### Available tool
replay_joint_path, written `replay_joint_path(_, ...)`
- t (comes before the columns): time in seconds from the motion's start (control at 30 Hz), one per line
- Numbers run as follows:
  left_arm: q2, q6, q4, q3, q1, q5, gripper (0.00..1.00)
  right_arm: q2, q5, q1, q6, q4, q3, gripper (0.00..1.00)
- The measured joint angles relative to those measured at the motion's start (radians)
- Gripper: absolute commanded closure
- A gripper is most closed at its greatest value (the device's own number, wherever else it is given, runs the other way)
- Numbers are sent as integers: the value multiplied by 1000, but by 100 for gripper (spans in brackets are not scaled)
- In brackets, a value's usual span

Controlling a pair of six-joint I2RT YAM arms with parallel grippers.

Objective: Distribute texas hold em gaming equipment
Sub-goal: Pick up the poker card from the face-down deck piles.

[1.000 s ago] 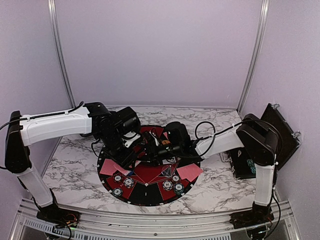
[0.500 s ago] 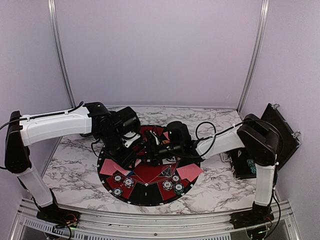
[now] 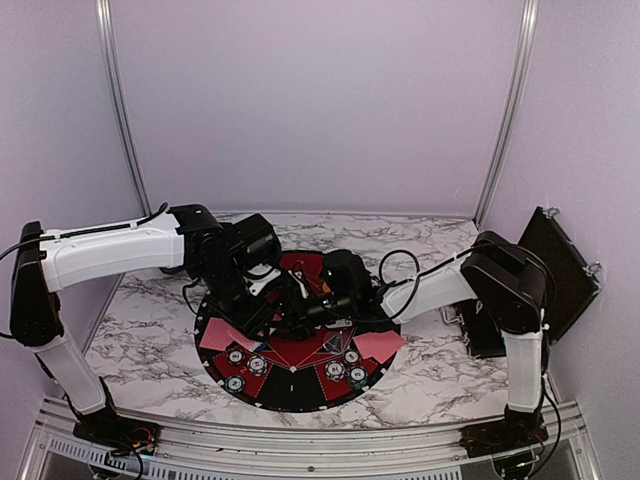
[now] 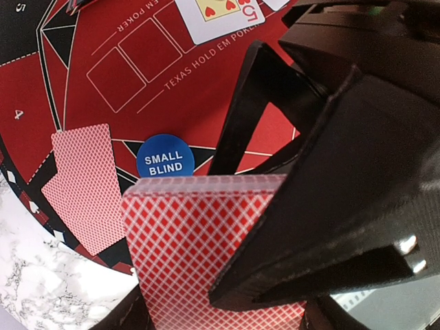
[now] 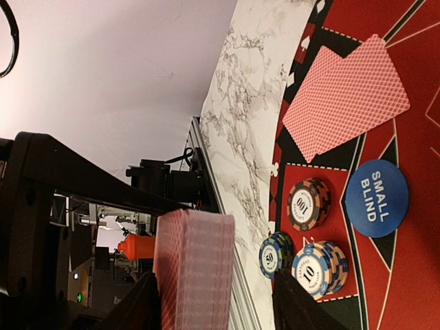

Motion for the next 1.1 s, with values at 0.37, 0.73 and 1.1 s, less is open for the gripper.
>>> replay_joint_path(0.37,2,0,8,0,0,-6,48,-13,23,-11,-72,-48,9,49)
replay_joint_path(0.73,2,0,9,0,0,-8,48,-34,26,-43,-89,-68,-4,49)
replay_joint_path(1.1,2,0,8,1,0,-8,48,-51,37,-57,-90,-68,-24,49)
